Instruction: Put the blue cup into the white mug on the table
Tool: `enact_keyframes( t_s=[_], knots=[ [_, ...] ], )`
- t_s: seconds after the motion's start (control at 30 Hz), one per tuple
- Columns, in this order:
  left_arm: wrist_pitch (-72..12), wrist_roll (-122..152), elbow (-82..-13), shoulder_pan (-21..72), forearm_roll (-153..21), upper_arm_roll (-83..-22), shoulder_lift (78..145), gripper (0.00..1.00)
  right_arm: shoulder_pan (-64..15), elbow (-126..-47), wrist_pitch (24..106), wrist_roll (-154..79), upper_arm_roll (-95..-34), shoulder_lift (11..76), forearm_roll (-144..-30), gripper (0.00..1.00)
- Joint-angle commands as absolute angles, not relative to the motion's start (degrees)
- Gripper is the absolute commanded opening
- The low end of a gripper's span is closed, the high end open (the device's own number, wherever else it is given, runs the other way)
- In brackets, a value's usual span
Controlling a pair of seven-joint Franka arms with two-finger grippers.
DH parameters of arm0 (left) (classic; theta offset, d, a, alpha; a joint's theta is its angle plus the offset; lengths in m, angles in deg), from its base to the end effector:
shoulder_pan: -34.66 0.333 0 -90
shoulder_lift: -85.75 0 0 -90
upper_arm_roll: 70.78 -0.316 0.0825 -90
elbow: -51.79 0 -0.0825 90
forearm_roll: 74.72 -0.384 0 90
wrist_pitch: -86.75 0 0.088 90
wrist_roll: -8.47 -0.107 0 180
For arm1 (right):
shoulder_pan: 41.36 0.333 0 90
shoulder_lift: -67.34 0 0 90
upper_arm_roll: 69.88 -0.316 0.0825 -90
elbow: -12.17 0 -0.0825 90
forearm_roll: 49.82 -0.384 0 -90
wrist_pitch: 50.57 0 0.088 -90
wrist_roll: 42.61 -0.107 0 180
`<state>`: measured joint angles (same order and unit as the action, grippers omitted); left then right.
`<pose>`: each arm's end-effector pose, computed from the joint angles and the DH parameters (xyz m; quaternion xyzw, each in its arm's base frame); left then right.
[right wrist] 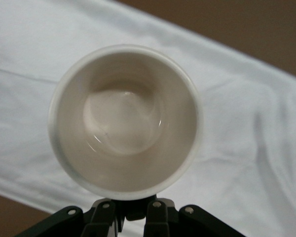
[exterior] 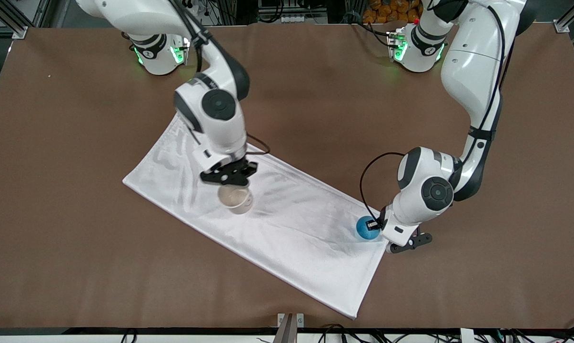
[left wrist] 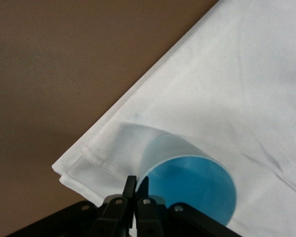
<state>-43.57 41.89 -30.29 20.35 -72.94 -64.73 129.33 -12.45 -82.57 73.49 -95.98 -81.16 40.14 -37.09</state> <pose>0.6934 -0.2418 0.2510 0.9883 0.1388 0.0161 0.0619 0.5346 0.4198 0.3449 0.9963 -0.0664 0.0524 0.0157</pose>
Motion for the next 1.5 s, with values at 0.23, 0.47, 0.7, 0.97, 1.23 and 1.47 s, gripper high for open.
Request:
enact_keyframes(
  t_s=[0.23,0.47,0.7,0.97,1.23,1.47],
  knots=[
    [-41.0,33.0,-41.9,23.1,-74.8,-64.9,117.1,0.0,1.9,-68.4,73.0,-104.0,-80.9,27.7,-38.0,0.0],
    [-41.0,25.2,-52.1,26.0,-75.3,-64.9,109.4,0.0,8.2,-67.2,73.2,-106.5,-80.7,24.7,-37.0,0.0],
    [-41.0,24.6,-58.4,26.0,-76.8,-64.8,104.4,0.0,11.2,-67.0,73.3,-110.6,-80.8,22.8,-34.2,0.0],
    [-41.3,25.7,-64.5,25.3,-76.8,-64.0,99.2,0.0,12.3,-66.2,73.4,-112.7,-80.8,20.6,-30.8,0.02],
    [-41.2,29.6,-67.3,25.3,-76.8,-60.6,98.0,0.0,12.2,-65.5,73.1,-117.6,-81.2,20.7,-30.8,1.0],
    [-40.6,32.8,-68.3,25.3,-76.8,-58.5,96.1,0.0,10.6,-64.4,70.3,-117.8,-85.4,23.6,-31.4,1.0]
  ],
)
